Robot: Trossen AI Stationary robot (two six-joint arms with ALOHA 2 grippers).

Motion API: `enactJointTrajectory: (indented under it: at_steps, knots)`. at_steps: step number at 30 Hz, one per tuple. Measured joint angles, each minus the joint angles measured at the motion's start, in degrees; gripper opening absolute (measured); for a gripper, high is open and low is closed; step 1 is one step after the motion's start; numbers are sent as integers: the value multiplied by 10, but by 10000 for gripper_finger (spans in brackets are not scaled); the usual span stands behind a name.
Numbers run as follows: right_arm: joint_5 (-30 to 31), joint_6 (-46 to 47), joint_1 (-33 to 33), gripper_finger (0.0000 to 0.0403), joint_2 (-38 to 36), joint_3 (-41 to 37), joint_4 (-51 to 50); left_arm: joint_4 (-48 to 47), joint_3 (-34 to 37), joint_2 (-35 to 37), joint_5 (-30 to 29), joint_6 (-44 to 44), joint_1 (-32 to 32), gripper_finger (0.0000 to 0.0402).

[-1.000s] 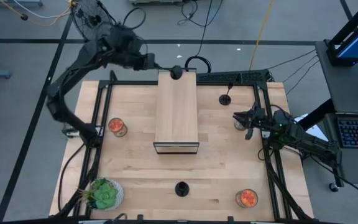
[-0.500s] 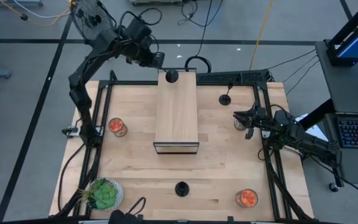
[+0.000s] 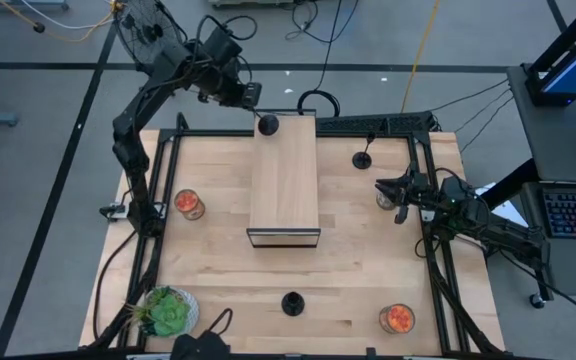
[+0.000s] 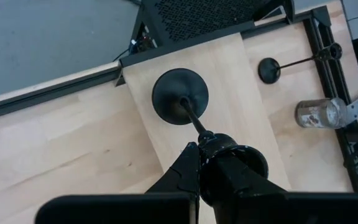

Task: Pick & Place candle stick holders
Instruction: Put the top left black candle holder on the shelf

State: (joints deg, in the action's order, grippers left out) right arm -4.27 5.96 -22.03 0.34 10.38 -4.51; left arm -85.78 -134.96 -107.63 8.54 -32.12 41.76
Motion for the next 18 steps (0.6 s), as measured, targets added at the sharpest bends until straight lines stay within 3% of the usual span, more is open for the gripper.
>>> enactJointTrajectory:
  at_steps: [8, 18]
  knots:
    - [0, 0, 0, 55, 0, 0, 14, 3, 0, 0, -6, 0, -2, 12]
    - [-2, 12, 0, 49, 37, 0, 194, 29, 0, 0, 3, 4, -12, 12]
